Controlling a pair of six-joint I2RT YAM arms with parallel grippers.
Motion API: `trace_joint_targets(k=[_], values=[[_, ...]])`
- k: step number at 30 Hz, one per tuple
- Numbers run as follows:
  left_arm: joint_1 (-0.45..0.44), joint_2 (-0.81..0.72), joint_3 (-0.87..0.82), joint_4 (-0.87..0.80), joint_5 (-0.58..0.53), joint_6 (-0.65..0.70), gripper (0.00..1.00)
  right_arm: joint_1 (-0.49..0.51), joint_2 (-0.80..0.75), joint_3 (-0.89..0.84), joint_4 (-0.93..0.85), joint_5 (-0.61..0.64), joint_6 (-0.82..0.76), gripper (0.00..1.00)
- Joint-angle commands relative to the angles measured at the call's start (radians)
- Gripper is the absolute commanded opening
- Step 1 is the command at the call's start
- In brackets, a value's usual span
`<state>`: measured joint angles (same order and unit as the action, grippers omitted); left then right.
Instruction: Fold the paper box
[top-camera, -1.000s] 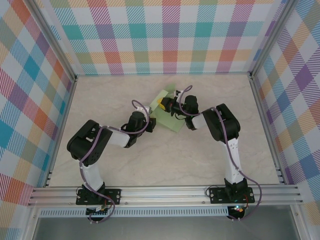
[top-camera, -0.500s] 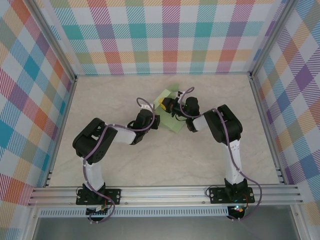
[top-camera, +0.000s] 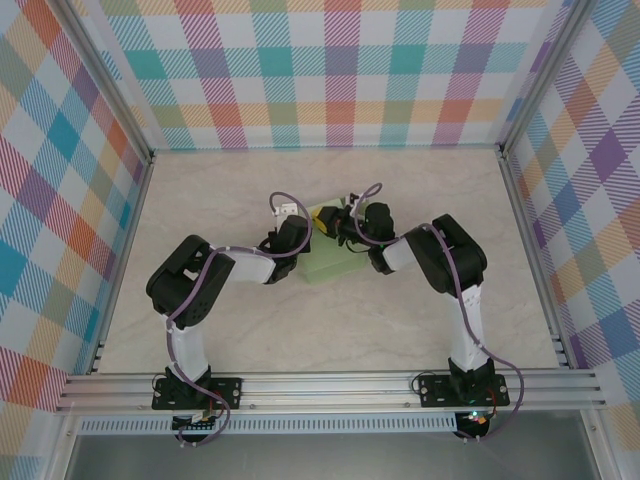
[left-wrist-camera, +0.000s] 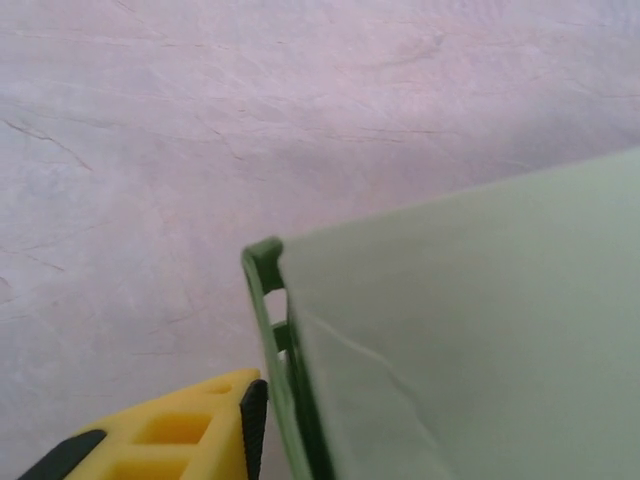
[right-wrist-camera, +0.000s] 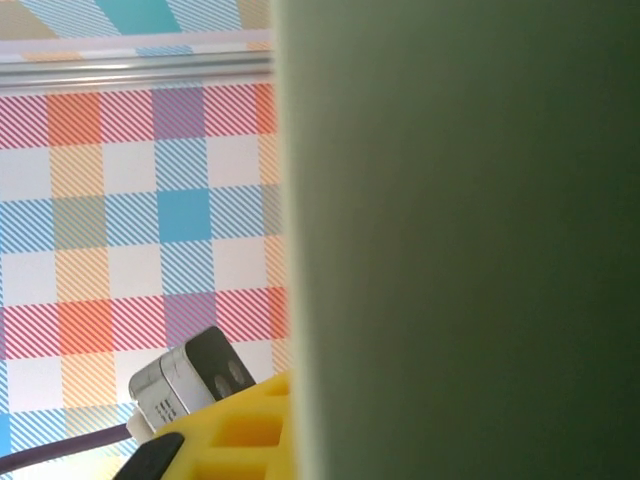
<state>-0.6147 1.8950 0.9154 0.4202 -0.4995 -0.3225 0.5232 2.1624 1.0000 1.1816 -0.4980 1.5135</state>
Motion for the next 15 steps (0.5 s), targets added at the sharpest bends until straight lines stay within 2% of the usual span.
trace_joint_targets(k=[1, 7, 11, 15], values=[[-0.007, -0.022, 0.031, 0.022, -0.044, 0.005, 0.28, 0.027, -0.019, -0.024, -0.066, -0.041, 0.008, 0.18], [-0.006, -0.031, 0.037, -0.010, -0.038, 0.044, 0.15, 0.028, -0.060, -0.040, -0.103, -0.039, -0.014, 0.35], [-0.002, -0.040, 0.028, -0.022, -0.039, 0.067, 0.08, 0.014, -0.148, -0.085, -0.163, -0.023, -0.049, 0.47], [0.006, -0.062, 0.023, -0.038, -0.011, 0.084, 0.04, -0.005, -0.268, -0.148, -0.269, -0.006, -0.090, 0.51]])
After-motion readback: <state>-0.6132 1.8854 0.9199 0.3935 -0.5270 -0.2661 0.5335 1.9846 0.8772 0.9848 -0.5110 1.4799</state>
